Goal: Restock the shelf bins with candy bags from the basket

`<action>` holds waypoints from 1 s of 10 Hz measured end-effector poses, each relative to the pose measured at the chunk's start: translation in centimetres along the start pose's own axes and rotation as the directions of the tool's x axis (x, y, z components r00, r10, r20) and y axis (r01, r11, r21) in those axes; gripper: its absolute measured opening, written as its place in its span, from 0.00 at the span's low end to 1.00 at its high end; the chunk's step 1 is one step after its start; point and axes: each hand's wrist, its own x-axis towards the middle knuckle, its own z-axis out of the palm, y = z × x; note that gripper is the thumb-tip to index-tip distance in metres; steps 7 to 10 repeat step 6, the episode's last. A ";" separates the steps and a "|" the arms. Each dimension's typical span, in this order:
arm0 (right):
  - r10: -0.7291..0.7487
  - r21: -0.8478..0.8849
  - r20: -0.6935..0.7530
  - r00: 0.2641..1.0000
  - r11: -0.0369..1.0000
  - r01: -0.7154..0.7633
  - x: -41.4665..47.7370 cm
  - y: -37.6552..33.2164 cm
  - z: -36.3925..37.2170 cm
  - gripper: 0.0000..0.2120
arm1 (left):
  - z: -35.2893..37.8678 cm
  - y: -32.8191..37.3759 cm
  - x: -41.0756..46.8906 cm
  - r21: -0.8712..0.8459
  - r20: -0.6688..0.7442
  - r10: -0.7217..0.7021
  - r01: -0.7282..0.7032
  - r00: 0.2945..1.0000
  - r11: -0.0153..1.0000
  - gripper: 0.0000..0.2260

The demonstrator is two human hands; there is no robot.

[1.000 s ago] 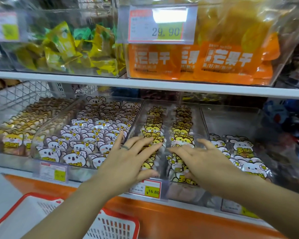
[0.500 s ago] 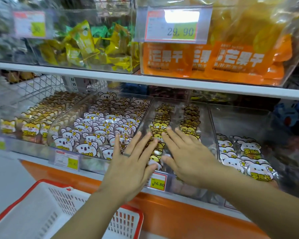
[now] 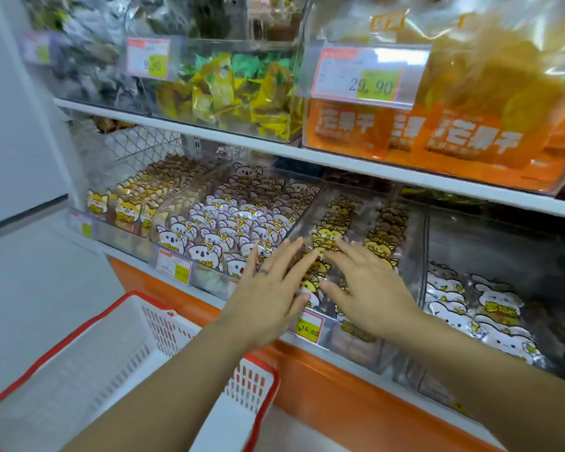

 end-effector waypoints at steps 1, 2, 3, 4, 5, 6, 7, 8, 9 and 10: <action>-0.026 0.000 -0.015 1.000 1.000 0.026 0.1 0.3 0.7 0.28 | 0.1 0.3 0.2 0.017 0.057 -0.014 0.013 0.998 1.000 0.28; -0.031 -0.048 -0.018 0.999 0.998 0.030 0.3 0.2 1.1 0.32 | 0.3 1.0 0.7 0.042 0.112 -0.049 0.044 0.993 0.998 0.30; -0.034 -0.036 -0.017 0.999 0.999 0.033 0.3 0.2 1.1 0.34 | 0.4 1.3 0.9 0.025 0.118 -0.065 0.062 0.991 0.998 0.31; -0.041 -0.027 -0.018 0.999 0.999 0.040 0.2 0.3 1.4 0.34 | 0.1 1.4 0.8 0.052 0.160 -0.091 0.083 0.983 0.995 0.31; -0.043 -0.010 0.008 0.999 0.999 0.043 0.5 0.4 1.3 0.29 | -0.5 1.7 1.0 0.073 0.197 -0.120 0.107 0.973 0.992 0.28; -0.029 0.012 -0.023 0.999 1.000 0.029 0.2 0.5 0.7 0.28 | -0.9 2.2 0.1 0.025 0.151 -0.118 0.115 0.982 0.993 0.26; -0.029 0.012 -0.023 0.999 1.000 0.029 0.2 0.5 0.7 0.28 | -0.9 2.2 0.1 0.025 0.151 -0.118 0.115 0.982 0.993 0.26; -0.029 0.012 -0.023 0.999 1.000 0.029 0.2 0.5 0.7 0.28 | -0.9 2.2 0.1 0.025 0.151 -0.118 0.115 0.982 0.993 0.26; -0.029 0.012 -0.023 0.999 1.000 0.029 0.2 0.5 0.7 0.28 | -0.9 2.2 0.1 0.025 0.151 -0.118 0.115 0.982 0.993 0.26; -0.029 0.012 -0.023 0.999 1.000 0.029 0.2 0.5 0.7 0.28 | -0.9 2.2 0.1 0.025 0.151 -0.118 0.115 0.982 0.993 0.26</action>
